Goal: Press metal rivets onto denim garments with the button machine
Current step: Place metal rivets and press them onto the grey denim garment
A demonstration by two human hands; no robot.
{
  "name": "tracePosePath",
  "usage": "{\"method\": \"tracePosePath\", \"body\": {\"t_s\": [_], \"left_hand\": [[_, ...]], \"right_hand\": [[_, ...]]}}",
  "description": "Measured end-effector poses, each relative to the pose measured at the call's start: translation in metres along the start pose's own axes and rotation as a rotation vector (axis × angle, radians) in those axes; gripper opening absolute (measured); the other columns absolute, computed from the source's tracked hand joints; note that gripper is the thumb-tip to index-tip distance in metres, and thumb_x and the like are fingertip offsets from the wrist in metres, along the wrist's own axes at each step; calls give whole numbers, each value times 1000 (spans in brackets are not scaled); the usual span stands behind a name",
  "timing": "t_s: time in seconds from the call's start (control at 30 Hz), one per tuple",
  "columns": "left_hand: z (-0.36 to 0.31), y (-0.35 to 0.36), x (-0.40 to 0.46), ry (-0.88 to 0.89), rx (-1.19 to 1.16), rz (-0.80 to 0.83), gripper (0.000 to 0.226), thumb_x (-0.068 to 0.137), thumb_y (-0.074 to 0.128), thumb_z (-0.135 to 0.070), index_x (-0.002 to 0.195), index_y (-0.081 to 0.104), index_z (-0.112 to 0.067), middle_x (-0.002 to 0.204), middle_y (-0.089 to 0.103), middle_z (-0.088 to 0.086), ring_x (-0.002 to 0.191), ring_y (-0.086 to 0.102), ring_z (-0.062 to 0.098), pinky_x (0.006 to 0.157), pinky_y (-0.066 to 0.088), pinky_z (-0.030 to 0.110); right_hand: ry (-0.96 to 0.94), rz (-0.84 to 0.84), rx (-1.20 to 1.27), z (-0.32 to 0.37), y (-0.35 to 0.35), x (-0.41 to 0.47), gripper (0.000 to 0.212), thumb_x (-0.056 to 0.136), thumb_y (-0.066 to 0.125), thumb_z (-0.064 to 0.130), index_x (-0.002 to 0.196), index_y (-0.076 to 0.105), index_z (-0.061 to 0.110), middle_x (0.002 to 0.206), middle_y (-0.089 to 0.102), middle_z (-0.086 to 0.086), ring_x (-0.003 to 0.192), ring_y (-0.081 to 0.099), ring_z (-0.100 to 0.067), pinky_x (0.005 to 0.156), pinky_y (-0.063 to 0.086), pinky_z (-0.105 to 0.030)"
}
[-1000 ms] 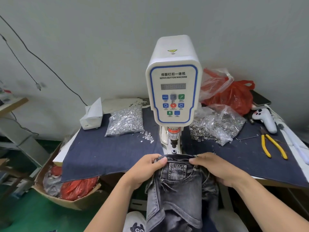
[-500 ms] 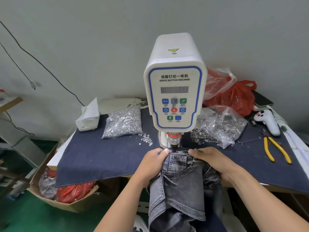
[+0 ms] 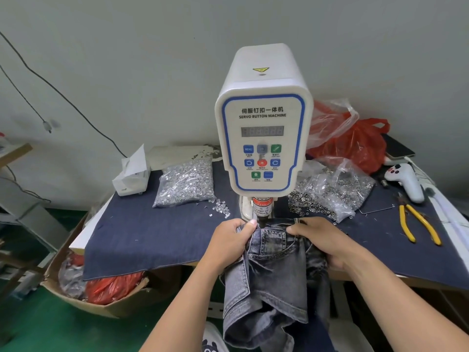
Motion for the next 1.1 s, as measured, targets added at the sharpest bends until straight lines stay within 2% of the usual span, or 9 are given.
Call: {"method": "tracePosePath", "body": {"t_s": [0.13, 0.27, 0.4, 0.5, 0.73, 0.9, 1.0, 1.1], "left_hand": [[1, -2, -1, 24, 64, -18, 61, 103, 56, -56, 88, 64, 3, 70, 52, 0, 64, 44, 10, 59, 34, 27], [0, -3, -2, 19, 70, -30, 63, 104, 55, -55, 83, 58, 4, 63, 43, -4, 57, 36, 7, 55, 31, 24], [-1, -2, -4, 26, 74, -14, 56, 105, 55, -54, 73, 51, -8, 62, 42, -6, 58, 36, 9, 55, 29, 25], [0, -1, -6, 32, 65, -17, 51, 105, 55, -53, 70, 49, -17, 61, 42, -9, 56, 36, 6, 55, 32, 23], [4, 0, -4, 29, 49, -22, 55, 104, 56, -54, 72, 53, -10, 62, 44, -7, 58, 38, 8, 55, 29, 25], [6, 1, -3, 35, 36, -22, 51, 104, 56, -55, 71, 50, -17, 60, 42, -10, 53, 37, 5, 54, 31, 23], [8, 1, -2, 34, 31, -26, 53, 104, 56, -56, 72, 51, -14, 60, 42, -8, 54, 36, 5, 54, 31, 24], [9, 1, -1, 31, 40, -27, 59, 104, 55, -57, 79, 59, -3, 63, 46, -6, 56, 38, 6, 55, 32, 23]], "right_hand": [[-8, -2, -6, -1, 2, 1, 16, 88, 72, 24, 75, 63, 18, 84, 71, -13, 78, 67, -24, 76, 47, -37], [-7, 5, -4, 0, 3, 1, 18, 89, 72, 24, 77, 61, 18, 83, 68, -12, 79, 65, -24, 76, 46, -37], [-12, 7, 4, 0, 4, 0, 16, 90, 72, 22, 81, 61, 15, 84, 68, -14, 80, 66, -25, 76, 47, -37], [-10, 2, 7, 0, 4, 1, 21, 91, 71, 20, 74, 59, 16, 80, 66, -12, 76, 64, -23, 74, 46, -36], [-9, 4, -3, 1, 4, -1, 16, 93, 69, 19, 82, 59, 13, 83, 66, -13, 80, 63, -23, 76, 45, -35], [-1, 1, -7, 1, 4, 0, 19, 92, 69, 19, 76, 61, 15, 83, 67, -13, 80, 65, -24, 77, 46, -37], [7, -3, 7, 0, 4, 0, 25, 92, 70, 18, 70, 58, 18, 79, 65, -11, 75, 64, -22, 72, 47, -33], [11, -1, 9, 1, 5, 0, 20, 92, 70, 18, 75, 60, 15, 79, 66, -11, 76, 64, -23, 73, 47, -34]]}}
Point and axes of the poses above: each hand's wrist, its own x-axis towards the middle knuckle, its own y-axis out of the palm, z = x × y, the point moved 5 cm from there along x, towards the middle knuckle
